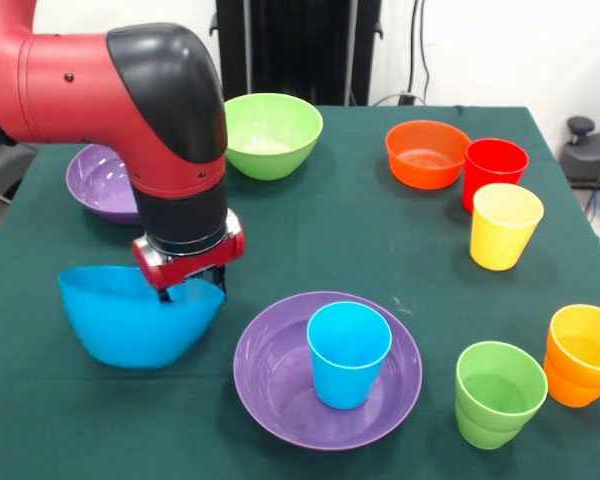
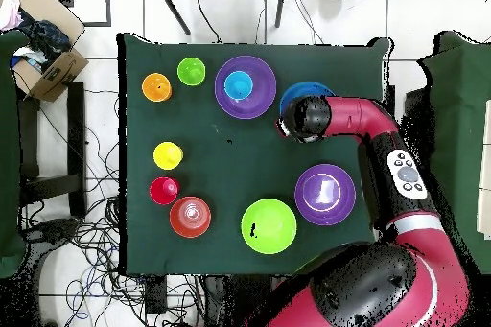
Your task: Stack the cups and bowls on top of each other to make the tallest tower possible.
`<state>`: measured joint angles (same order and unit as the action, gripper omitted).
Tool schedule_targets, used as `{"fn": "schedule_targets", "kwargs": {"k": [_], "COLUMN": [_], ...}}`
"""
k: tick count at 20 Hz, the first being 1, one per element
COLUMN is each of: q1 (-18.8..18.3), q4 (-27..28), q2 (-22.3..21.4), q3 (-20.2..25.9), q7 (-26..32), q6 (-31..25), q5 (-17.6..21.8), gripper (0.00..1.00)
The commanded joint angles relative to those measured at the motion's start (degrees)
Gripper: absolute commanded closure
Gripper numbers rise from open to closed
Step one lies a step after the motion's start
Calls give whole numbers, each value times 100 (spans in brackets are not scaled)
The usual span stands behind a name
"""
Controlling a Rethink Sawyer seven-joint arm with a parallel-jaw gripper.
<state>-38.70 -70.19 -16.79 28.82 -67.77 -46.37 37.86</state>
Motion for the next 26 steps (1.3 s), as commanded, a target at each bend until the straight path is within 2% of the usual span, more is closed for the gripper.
{"fn": "schedule_targets", "kwargs": {"k": [1,5,6,20,26], "q1": [-66,-199,-203,-234,-60], "q4": [-37,-131,-144,-183,-262], "q2": [576,587,575,492,199], "q3": [-126,-3,6,36,-150], "q7": [942,999,997,769,94], "q6": [399,588,630,402,212], "q5": [606,547,553,264,56], "gripper": [0,0,100,100,100]}}
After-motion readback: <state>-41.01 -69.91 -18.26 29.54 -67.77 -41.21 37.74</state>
